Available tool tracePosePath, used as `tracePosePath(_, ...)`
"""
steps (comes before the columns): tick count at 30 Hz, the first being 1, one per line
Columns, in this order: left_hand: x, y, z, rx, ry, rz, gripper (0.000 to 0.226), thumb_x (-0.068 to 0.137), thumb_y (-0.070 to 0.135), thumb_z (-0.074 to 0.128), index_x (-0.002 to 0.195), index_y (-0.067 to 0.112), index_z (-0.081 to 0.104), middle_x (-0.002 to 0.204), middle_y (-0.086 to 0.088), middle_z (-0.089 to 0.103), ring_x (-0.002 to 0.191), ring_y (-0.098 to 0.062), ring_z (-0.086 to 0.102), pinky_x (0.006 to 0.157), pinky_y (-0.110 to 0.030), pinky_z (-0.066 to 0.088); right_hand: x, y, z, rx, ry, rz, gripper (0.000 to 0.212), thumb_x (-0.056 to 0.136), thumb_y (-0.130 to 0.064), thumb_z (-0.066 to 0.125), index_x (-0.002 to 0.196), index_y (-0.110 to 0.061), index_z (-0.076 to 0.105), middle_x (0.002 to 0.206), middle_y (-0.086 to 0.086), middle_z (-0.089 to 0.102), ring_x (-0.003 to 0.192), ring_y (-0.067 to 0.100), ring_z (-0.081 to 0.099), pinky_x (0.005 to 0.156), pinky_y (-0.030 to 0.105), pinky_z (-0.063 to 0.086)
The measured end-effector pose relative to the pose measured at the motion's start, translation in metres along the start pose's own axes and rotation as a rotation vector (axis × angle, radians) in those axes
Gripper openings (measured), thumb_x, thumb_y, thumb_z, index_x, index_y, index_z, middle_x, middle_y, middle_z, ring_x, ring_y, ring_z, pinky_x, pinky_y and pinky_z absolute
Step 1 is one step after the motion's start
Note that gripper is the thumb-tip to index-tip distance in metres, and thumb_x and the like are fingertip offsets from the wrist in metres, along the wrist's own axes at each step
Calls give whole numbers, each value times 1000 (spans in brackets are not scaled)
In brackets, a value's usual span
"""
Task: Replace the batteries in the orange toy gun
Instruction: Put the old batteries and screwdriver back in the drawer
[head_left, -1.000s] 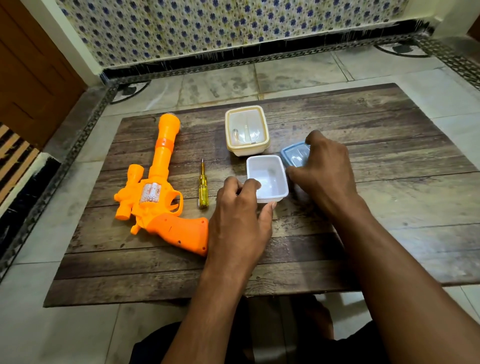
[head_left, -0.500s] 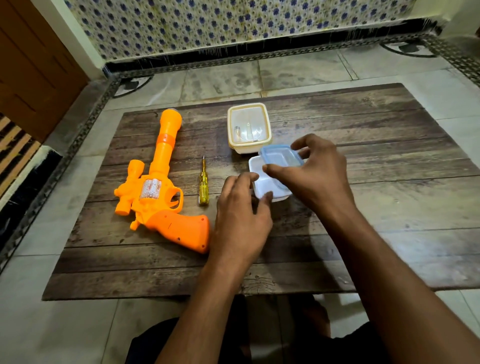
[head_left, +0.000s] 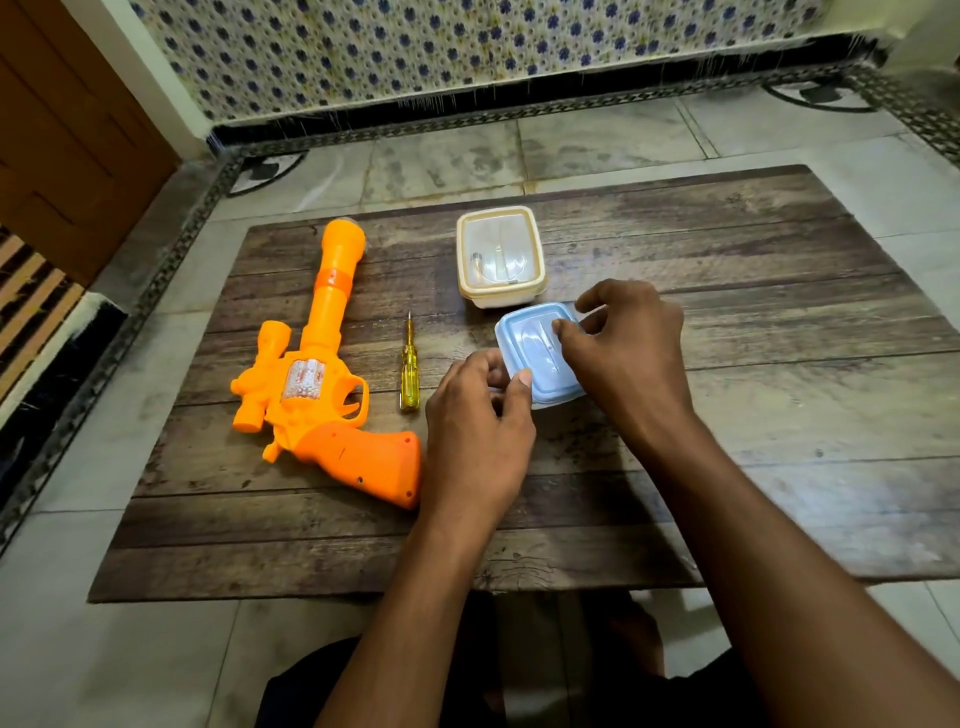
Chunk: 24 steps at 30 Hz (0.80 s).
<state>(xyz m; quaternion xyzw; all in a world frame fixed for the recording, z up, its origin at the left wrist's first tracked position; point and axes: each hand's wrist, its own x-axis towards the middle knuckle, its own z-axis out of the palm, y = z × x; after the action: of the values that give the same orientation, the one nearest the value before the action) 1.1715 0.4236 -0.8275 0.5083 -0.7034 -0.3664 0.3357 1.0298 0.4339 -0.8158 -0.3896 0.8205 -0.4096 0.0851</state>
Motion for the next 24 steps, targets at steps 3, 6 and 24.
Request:
tracePosePath(3, 3, -1, 1, -35, 3, -33, 15, 99, 22, 64, 111, 17, 70, 99, 0, 74, 83, -14, 73, 76, -44, 63, 4, 1, 6, 9, -20, 55, 26, 84, -36, 74, 89, -10, 76, 83, 11, 74, 86, 29, 70, 73, 32, 54)
tracePosePath(6, 4, 0, 1, -80, -18, -79, 9, 99, 18, 63, 102, 26, 65, 90, 2, 74, 77, -17, 75, 73, -45, 64, 4, 3, 6, 30, -50, 101, 30, 83, -42, 74, 80, -12, 73, 76, 6, 71, 79, 27, 69, 69, 32, 54)
tracePosePath(24, 10, 10, -18, -170, 326, -49, 63, 105, 57, 25, 105, 6, 62, 91, -3, 68, 85, -15, 64, 75, -33, 50, -22, -27, 7, 339, -74, -372, 17, 87, -26, 77, 85, -9, 71, 73, 0, 67, 64, 14, 63, 58, 28, 49)
